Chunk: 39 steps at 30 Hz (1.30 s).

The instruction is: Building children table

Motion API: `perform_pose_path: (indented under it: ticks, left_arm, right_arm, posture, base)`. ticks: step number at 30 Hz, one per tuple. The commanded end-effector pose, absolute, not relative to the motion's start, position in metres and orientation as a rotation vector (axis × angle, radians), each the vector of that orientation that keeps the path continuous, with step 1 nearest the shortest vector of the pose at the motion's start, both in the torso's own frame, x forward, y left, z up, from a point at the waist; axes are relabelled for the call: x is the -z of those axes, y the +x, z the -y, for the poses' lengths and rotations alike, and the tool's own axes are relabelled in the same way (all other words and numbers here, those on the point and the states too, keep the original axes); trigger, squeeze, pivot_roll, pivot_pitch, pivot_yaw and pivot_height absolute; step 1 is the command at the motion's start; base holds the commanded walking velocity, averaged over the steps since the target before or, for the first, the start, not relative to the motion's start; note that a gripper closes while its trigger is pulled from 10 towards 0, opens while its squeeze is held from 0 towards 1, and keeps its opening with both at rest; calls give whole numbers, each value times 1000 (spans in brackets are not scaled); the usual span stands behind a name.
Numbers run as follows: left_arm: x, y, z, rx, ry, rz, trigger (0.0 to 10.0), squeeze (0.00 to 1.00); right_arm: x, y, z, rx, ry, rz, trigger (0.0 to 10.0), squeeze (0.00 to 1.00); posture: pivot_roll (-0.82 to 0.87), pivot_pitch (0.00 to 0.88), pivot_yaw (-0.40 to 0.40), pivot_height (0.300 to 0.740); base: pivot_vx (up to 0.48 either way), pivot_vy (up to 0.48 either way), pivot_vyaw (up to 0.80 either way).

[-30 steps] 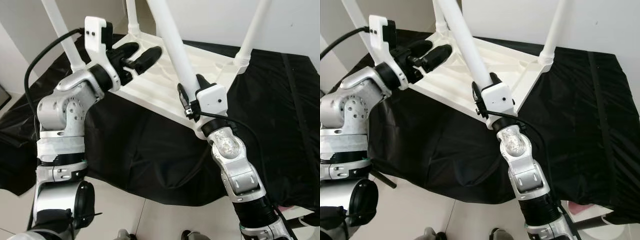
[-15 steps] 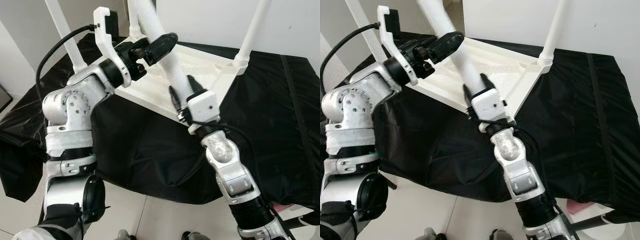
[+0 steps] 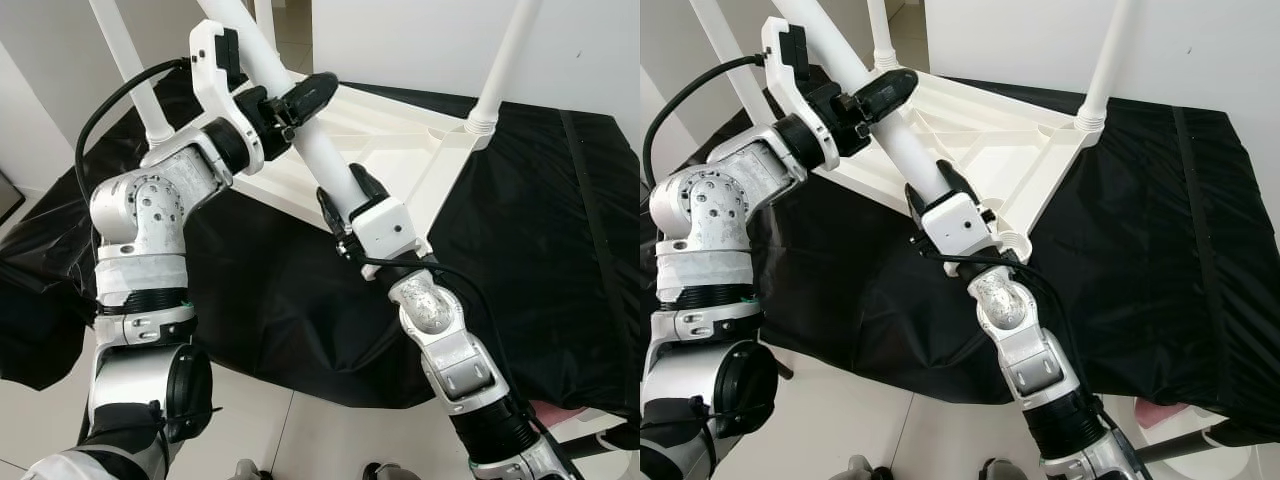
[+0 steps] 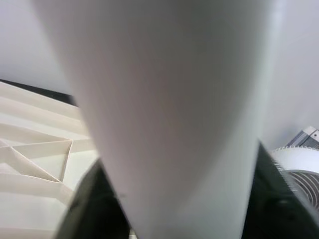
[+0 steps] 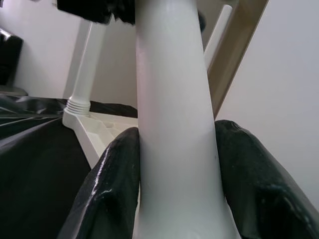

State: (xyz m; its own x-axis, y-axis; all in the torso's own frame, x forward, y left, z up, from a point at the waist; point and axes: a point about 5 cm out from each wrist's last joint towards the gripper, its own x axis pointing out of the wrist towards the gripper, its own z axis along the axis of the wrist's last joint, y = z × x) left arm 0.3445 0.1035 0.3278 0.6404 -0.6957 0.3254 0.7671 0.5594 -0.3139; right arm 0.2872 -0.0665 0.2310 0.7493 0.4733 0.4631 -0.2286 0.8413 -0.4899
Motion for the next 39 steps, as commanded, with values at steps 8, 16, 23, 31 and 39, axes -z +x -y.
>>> perform_pose_path:
  ticks: [8, 16, 23, 31, 39]
  left_arm:
    - [-326, 339, -91, 849, -181, 219, 0, 0]
    - [-322, 331, -81, 901, -48, 247, 0, 0]
    - [-315, 311, -67, 1035, 148, 307, 0, 0]
    - [-311, 307, -65, 1075, 176, 315, 0, 0]
    - [-307, 304, -63, 1089, 199, 320, 0, 0]
  right_arm:
    - [-230, 291, 59, -412, -385, 526, 10000, 1000]
    - [-236, 293, 51, -461, -298, 448, 10000, 0]
    - [-241, 300, 42, -458, -179, 342, 10000, 0]
    - [-241, 304, 44, -452, -210, 320, 10000, 0]
    - [-238, 306, 43, -476, -235, 268, 3373, 0]
  posture:
    - [-98, 104, 79, 740]
    - [-102, 109, 77, 740]
    - [-99, 111, 74, 740]
    - [-97, 112, 71, 740]
    - [-98, 113, 70, 740]
  base:
    - [0, 0, 0]
    - [0, 0, 0]
    - [0, 0, 0]
    - [0, 0, 0]
    - [0, 0, 0]
